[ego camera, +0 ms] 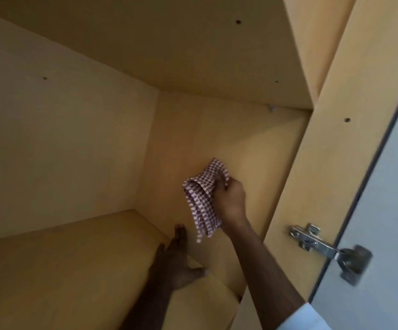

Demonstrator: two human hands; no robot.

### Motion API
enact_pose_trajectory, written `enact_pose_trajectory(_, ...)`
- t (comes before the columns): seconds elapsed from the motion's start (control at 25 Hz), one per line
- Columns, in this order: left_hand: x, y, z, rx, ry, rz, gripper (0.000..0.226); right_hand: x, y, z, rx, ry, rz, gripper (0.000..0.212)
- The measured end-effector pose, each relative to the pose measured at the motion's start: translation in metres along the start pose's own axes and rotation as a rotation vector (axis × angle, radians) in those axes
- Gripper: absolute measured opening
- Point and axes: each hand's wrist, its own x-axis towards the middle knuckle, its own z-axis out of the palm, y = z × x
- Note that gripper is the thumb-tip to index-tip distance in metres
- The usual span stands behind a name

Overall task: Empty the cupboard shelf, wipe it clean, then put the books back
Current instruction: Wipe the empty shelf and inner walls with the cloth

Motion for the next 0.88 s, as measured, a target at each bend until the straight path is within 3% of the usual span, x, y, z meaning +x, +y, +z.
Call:
enact_pose_trajectory(0.04,-0.001,0.001,-0.001,0.011,-0.006,0.000,0.136,-0.009,-0.003,-0.020,0.003,0.131,-0.063,0.030)
enact_pose_trajectory(0.12,-0.004,0.004,-0.002,0.003,-0.006,0.000,0.133,-0.022,-0.017,-0.057,-0.119,0.468,-0.428,0.024)
enact_pose_trajectory(0.2,-0.006,0.006,-0.003,-0.005,0.009,0.004,0.132,-0.022,-0.021,-0.073,-0.446,0.654,-0.815,0.028)
enact_pose_trajectory(0.24,-0.006,0.005,-0.004,-0.013,0.011,0.002,0.132,-0.018,-0.015,-0.073,-0.652,0.635,-0.886,0.036)
enact_pose_trajectory(0.32,-0.007,0.004,-0.005,-0.026,-0.002,0.003,0.131,-0.008,0.007,-0.068,-0.959,0.441,-0.764,0.055)
enact_pose_trajectory(0.4,-0.008,0.003,-0.004,-0.015,0.035,0.010,0.131,0.000,0.023,-0.062,-1.057,0.349,-0.659,0.067)
enact_pose_trajectory(0.56,-0.005,0.002,-0.003,-0.012,0.073,0.010,0.134,0.018,0.018,-0.037,-1.008,0.398,-0.664,0.068)
enact_pose_trajectory(0.68,-0.007,0.001,-0.008,-0.039,0.108,0.009,0.139,0.046,0.012,0.004,-0.900,0.393,-0.848,0.061)
enact_pose_trajectory(0.88,-0.008,0.000,-0.013,-0.081,0.001,-0.038,0.139,0.115,-0.013,0.100,-0.847,0.297,-1.029,0.056)
